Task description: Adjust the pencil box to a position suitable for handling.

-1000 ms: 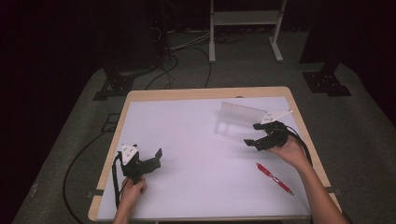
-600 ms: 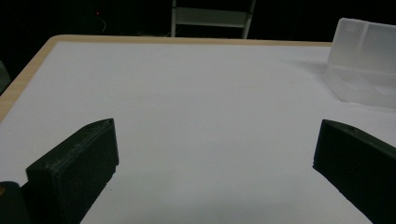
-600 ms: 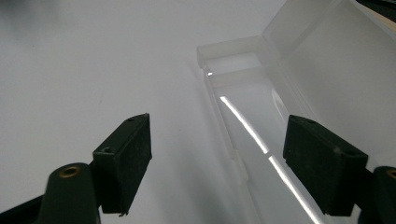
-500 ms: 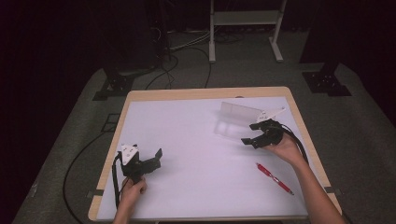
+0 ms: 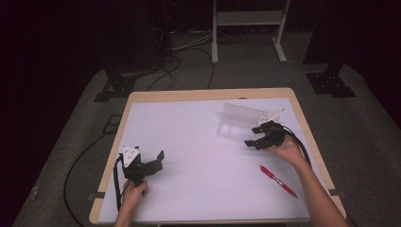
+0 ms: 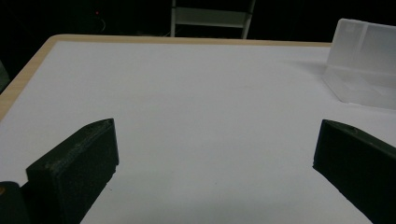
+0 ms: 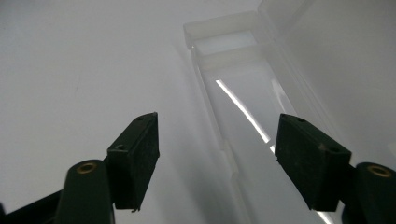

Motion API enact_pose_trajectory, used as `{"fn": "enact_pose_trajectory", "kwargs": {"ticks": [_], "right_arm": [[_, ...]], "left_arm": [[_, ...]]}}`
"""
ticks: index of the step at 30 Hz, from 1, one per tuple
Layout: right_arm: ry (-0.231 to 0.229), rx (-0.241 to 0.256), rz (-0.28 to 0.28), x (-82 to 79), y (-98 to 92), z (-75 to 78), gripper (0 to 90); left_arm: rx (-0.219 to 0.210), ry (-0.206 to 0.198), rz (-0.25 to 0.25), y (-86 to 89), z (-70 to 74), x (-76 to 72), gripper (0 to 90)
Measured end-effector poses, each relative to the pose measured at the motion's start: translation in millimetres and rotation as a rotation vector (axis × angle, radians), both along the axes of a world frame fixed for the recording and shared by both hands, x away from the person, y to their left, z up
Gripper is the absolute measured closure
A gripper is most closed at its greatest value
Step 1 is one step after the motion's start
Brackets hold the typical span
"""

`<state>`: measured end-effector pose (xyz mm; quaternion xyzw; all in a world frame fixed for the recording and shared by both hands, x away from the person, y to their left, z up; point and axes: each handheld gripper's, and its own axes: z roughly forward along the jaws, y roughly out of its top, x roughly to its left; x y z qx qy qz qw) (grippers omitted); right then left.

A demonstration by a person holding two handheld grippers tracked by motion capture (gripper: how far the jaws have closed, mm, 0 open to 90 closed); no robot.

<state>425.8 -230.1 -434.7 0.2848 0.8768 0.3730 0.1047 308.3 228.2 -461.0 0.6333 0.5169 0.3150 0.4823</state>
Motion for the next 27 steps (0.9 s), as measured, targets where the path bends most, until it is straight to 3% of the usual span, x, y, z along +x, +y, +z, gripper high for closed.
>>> {"fn": "enact_pose_trajectory", "kwargs": {"ticks": [27], "right_arm": [[0.017, -0.074, 0.003, 11.3, 1.1, -19.1, 60.7]], "left_arm": [[-0.006, 0.001, 0.001, 0.5, -0.1, 0.3, 0.0]]}}
